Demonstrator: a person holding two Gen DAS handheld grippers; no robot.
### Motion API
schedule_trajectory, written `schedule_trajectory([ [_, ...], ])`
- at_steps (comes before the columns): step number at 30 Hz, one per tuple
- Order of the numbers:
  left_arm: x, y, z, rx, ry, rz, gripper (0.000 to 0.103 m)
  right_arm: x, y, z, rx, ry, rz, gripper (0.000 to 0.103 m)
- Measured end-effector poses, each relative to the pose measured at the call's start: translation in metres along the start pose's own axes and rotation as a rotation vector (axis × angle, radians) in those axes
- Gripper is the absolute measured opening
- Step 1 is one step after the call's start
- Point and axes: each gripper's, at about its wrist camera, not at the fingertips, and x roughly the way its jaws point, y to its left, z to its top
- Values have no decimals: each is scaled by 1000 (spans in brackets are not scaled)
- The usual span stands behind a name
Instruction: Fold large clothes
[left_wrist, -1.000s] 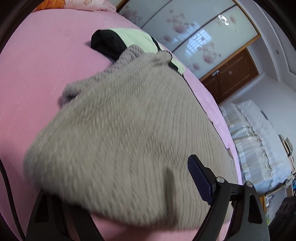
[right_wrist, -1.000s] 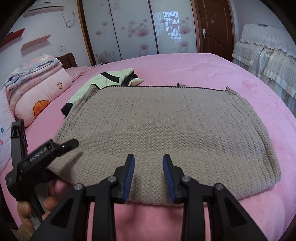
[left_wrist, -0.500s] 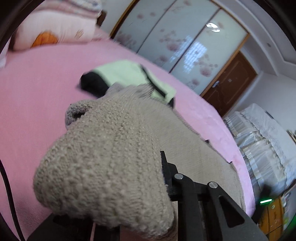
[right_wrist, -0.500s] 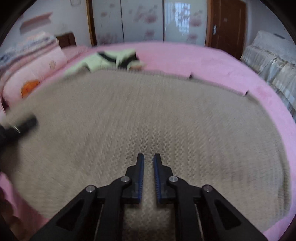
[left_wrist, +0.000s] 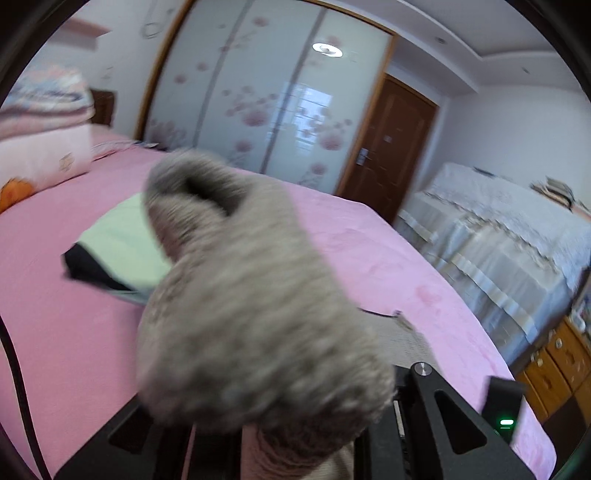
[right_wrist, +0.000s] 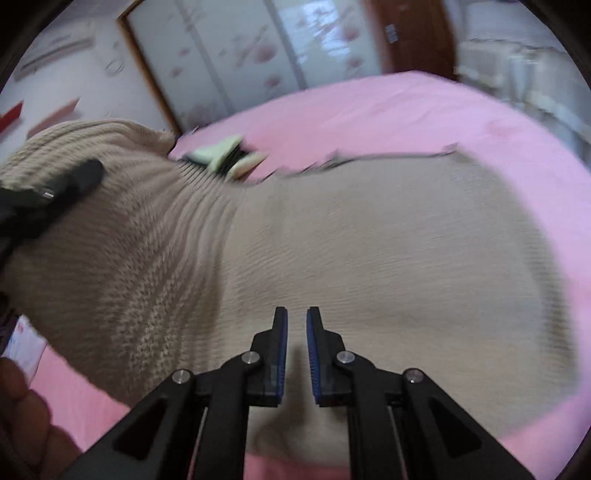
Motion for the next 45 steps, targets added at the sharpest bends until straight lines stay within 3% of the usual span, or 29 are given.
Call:
schedule_trajectory([
  [6,33,-87,-28,105,86,-100,13,-52,-88,-5,120,-46,-180,10],
  [9,63,-125,-63,176,206,-153,13,-62,-131,-15,177,-18,-254,10],
  [11,82,-141,-89,223,303,-157,13,-63,-149,-22,216,4,-259,10],
  [13,96,-154,-118,286,368,-106,13,-64,-160,-26,244,19,-240,10],
  [16,92,-161,-131,360,336,-80,13,-66,-160,-27,234,21,-223,11],
  [21,88,-149,-113,283,351,-128,13,-70,-155,-23,219,25,-208,11],
  [26,61,-162,-99,293,262,-192,13,-82,-161,-12,203,-14,-201,11],
  [31,74,-172,-124,313,346,-187,12,-86,-168,-13,213,-2,-229,11],
  [35,74,-169,-137,346,360,-160,13,-88,-175,-16,236,25,-218,11],
  [36,71,-168,-133,347,365,-156,15,-88,-176,-17,242,31,-207,11],
  [38,72,-172,-126,339,392,-167,30,-89,-177,-13,251,46,-184,11],
  [40,68,-174,-115,300,465,-219,68,-92,-175,-8,249,58,-166,11],
  [41,63,-173,-112,282,481,-234,72,-94,-173,-5,249,59,-158,13],
  [45,26,-157,-87,234,504,-297,73,-109,-170,7,268,39,-97,45],
])
